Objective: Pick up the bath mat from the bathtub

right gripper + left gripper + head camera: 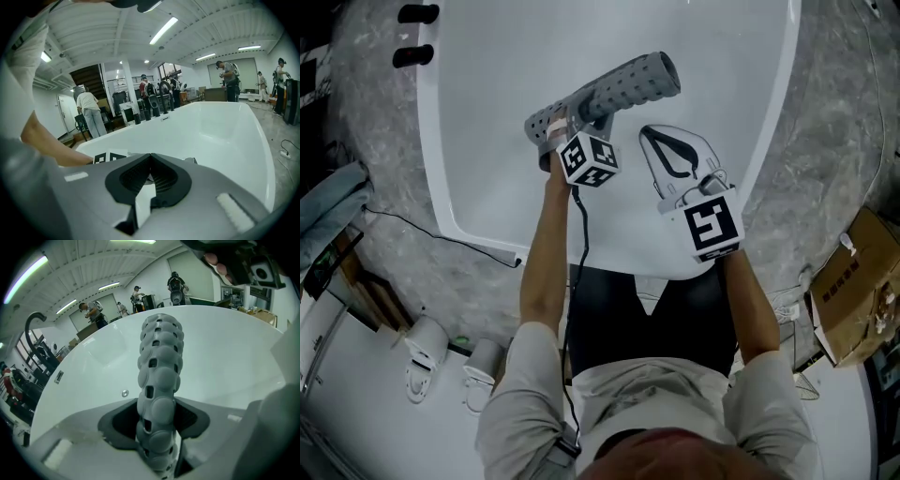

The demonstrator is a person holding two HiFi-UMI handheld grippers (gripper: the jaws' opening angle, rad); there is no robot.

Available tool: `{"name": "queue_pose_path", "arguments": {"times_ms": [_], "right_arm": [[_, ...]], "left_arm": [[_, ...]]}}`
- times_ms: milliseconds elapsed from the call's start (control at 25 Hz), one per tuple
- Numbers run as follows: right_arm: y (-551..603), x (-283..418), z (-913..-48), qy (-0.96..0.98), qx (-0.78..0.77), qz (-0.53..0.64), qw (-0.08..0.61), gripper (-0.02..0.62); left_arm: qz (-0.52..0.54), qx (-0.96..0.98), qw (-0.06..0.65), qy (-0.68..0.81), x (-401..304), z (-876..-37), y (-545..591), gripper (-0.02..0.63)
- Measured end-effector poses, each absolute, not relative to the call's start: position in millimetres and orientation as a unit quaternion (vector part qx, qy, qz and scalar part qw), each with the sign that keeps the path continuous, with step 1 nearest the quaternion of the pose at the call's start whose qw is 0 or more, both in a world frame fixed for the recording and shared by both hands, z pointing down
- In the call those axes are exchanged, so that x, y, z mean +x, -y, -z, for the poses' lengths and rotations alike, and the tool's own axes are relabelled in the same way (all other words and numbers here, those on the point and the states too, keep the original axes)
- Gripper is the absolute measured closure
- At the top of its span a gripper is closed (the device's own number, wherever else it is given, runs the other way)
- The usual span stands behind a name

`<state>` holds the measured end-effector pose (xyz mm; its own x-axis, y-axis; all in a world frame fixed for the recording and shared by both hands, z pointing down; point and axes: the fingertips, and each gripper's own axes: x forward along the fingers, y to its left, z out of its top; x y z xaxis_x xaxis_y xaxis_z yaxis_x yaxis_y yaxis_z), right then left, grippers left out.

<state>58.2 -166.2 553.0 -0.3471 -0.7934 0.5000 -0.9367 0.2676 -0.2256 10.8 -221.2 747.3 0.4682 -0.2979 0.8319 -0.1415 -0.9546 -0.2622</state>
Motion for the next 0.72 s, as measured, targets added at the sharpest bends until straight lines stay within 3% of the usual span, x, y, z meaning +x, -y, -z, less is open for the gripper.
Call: {"name": "queue_pose_path", "arguments": {"times_ms": [720], "right_arm": [[134, 52, -441, 0.783, 0.564, -0.224, 0.136, 0.592]], "left_arm": [[0.468, -0.864, 0.074, -0.170, 3, -622, 194, 0.399]]}}
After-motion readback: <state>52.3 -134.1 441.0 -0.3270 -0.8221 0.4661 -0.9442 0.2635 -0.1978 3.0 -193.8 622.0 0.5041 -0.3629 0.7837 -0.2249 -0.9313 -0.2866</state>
